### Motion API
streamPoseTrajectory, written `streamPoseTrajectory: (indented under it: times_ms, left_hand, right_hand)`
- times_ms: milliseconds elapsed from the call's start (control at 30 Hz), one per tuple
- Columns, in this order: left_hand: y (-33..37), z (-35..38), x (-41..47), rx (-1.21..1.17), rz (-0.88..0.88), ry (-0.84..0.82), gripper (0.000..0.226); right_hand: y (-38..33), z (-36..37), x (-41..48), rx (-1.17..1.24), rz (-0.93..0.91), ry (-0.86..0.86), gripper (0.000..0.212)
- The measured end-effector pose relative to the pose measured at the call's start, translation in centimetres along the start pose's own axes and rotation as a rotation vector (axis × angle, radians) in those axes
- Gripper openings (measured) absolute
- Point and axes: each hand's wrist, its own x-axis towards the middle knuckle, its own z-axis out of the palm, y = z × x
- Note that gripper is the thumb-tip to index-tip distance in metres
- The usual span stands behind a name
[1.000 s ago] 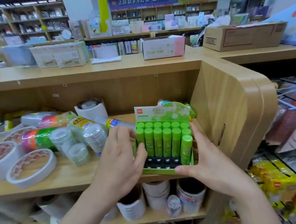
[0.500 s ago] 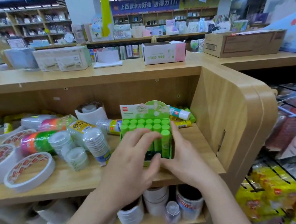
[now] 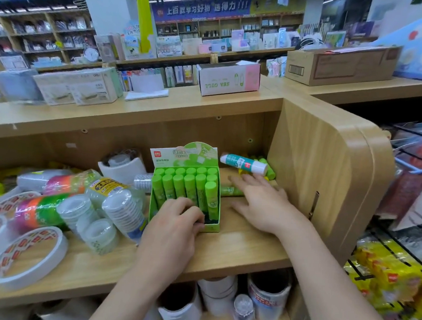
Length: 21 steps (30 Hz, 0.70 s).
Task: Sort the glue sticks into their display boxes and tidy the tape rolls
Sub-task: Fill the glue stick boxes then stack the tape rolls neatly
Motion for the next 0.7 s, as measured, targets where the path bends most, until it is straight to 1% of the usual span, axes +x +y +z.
streamPoseTrajectory:
  times_ms: [33, 67, 133, 200, 300, 400, 467, 533, 600, 633, 700]
  left_hand:
    - [0.0, -0.1, 0.0, 0.016, -0.016, -0.004, 0.014]
    - [0.0, -0.2, 0.1, 0.028, -0.032, -0.014, 0.015]
    - [0.2, -0.5, 0.2, 0.048, -0.031, -0.02, 0.018]
    - [1.0, -0.5, 0.3, 0.045, 0.038, 0.026, 0.022]
    - [3.9, -0.7, 1.3, -0.044, 0.173, 0.123, 0.031]
    - [7.2, -0.1, 4.7, -0.14, 0.236, 0.104, 0.039]
    - [8.5, 0.9, 7.8, -0.084, 0.217, 0.016, 0.045]
    - [9.0, 1.9, 11.0, -0.027, 0.074, -0.213, 0.041]
    - [9.1, 3.1, 13.4, -0.035, -0.072, -0.408, 0.039]
    - [9.1, 3.8, 14.2, -0.035, -0.1, -0.47, 0.041]
    - [9.0, 4.9, 15.4, 0.005, -0.086, -0.576, 0.048]
  right_hand:
    - [-0.2, 0.3, 0.2, -0.049, 0.023, -0.038, 0.055]
    - [-0.3, 0.6, 0.2, -0.078, 0.042, -0.039, 0.051]
    - [-0.4, 0.8, -0.3, -0.111, 0.076, 0.011, 0.045]
    - [-0.5, 1.1, -1.3, -0.133, 0.094, 0.053, 0.04]
    - [-0.6, 1.4, -2.8, -0.156, 0.132, 0.098, 0.036]
    - [-0.7, 1.6, -4.1, -0.196, 0.145, 0.103, 0.036]
    - [-0.3, 1.9, -5.0, -0.164, 0.12, 0.186, 0.035]
    - [0.3, 2.2, -5.6, -0.123, 0.09, 0.308, 0.03]
    - [1.1, 2.6, -6.1, -0.116, 0.095, 0.398, 0.019]
    - [1.3, 2.7, -6.3, -0.103, 0.105, 0.416, 0.016]
    - [1.4, 3.0, -6.6, -0.078, 0.119, 0.432, 0.022]
